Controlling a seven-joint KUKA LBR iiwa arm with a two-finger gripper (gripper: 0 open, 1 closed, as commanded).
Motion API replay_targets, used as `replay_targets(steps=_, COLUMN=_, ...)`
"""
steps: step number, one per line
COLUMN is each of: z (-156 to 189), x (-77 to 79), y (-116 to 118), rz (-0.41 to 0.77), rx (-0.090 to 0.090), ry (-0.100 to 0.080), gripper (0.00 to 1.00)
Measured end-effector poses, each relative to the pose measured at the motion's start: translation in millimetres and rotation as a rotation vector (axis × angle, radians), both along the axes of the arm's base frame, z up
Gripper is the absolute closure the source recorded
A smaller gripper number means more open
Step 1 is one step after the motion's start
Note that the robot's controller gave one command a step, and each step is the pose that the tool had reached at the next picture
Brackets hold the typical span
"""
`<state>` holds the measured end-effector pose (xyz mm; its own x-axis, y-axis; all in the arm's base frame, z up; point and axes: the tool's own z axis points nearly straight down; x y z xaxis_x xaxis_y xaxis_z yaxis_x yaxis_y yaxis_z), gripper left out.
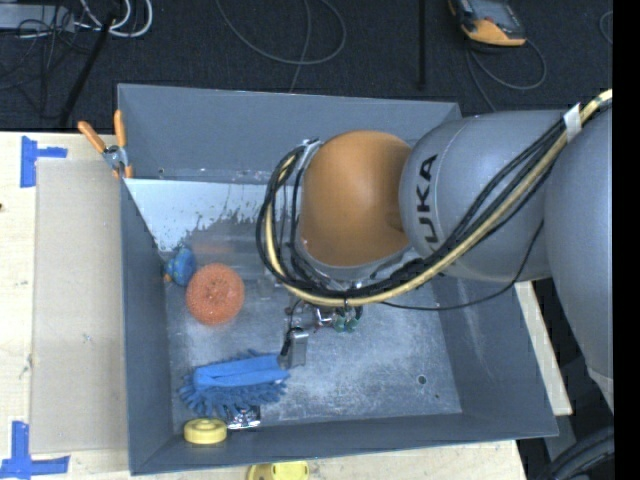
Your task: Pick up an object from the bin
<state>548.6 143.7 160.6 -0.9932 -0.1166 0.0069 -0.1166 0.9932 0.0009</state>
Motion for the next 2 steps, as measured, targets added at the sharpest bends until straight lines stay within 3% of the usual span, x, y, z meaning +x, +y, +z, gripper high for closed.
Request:
replay_targets(steps=1, z=-32.9, x=-14.7, y=12.6, rz=0.120, rx=0.001, ry=-0.018, gripper=0.00)
replay_targets(steps=2, z=-74.6, x=-26.1, y=43.2, rz=-0.014, rx=0.000, ry=-0.006, gripper=1.00)
